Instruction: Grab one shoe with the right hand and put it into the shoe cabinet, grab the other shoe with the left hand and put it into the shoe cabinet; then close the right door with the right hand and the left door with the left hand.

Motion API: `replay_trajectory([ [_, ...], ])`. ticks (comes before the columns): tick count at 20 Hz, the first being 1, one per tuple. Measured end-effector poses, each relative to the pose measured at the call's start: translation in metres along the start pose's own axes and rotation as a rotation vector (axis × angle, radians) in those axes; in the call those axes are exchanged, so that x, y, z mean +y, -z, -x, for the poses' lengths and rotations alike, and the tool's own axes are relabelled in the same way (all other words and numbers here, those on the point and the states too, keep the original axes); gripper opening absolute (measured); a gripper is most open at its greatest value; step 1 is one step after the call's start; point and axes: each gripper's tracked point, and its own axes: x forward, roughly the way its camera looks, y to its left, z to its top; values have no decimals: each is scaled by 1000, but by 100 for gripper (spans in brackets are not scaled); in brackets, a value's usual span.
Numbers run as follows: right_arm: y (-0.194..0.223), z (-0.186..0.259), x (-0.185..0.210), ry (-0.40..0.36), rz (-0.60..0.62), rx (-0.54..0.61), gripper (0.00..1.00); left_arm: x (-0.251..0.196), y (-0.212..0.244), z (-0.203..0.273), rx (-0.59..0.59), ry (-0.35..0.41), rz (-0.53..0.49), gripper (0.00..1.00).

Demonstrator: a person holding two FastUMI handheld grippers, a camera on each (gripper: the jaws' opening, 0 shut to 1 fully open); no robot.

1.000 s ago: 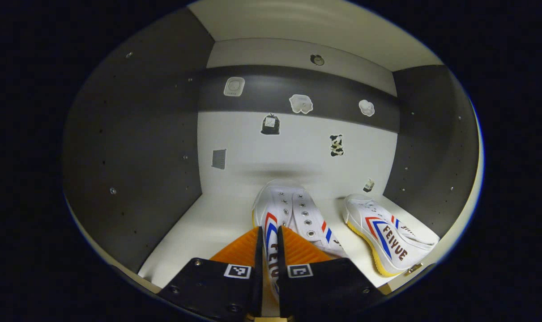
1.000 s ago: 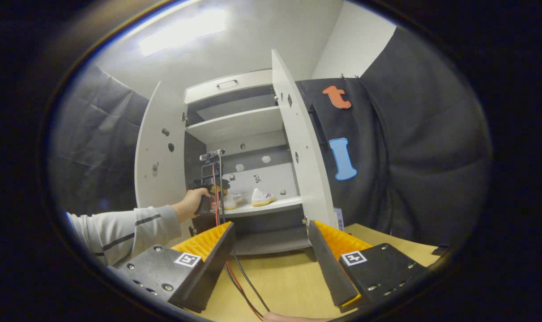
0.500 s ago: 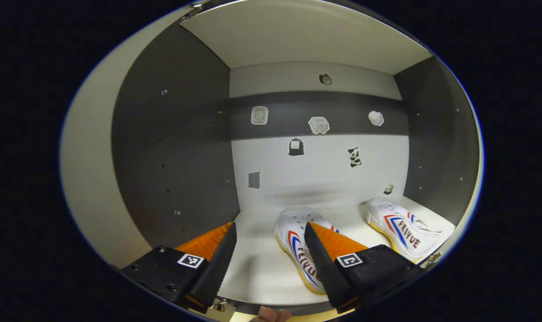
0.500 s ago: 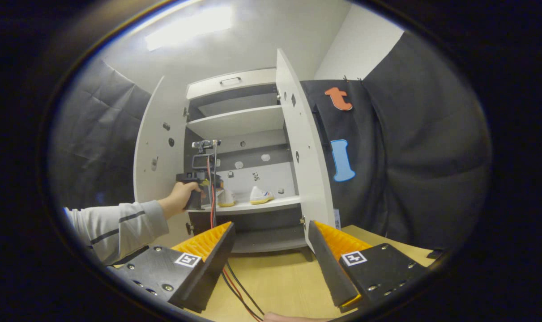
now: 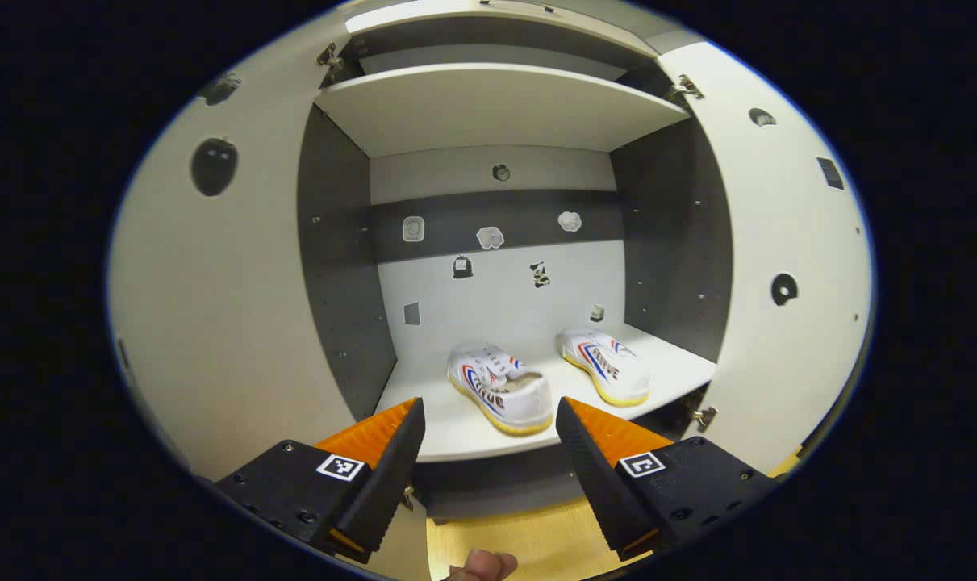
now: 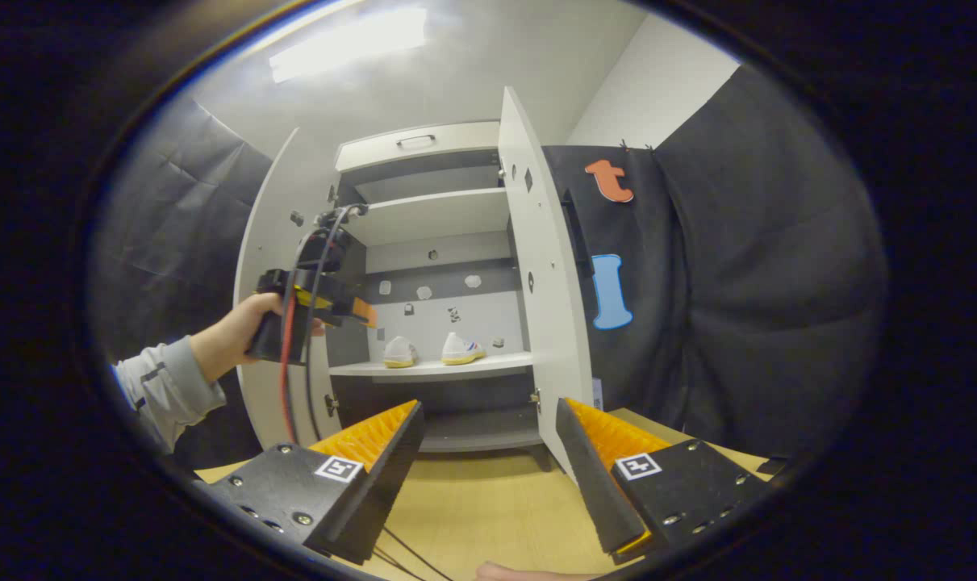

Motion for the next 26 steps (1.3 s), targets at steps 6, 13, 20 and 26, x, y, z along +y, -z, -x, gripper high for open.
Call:
replay_trajectory([
  [6,2,-2,-16,38,37,7,97,3,18,103,-68,31,46,98],
  [13,-18,4,-61,143,9,-26,98,11,75,191,-97,74,100,100],
  [20,-52,-27,-142,150,45,34,98,19,119,227,-151,90,151,98],
  [26,-117,-89,-245,226,183,27,98,34,124,240,-179,71,130,99],
])
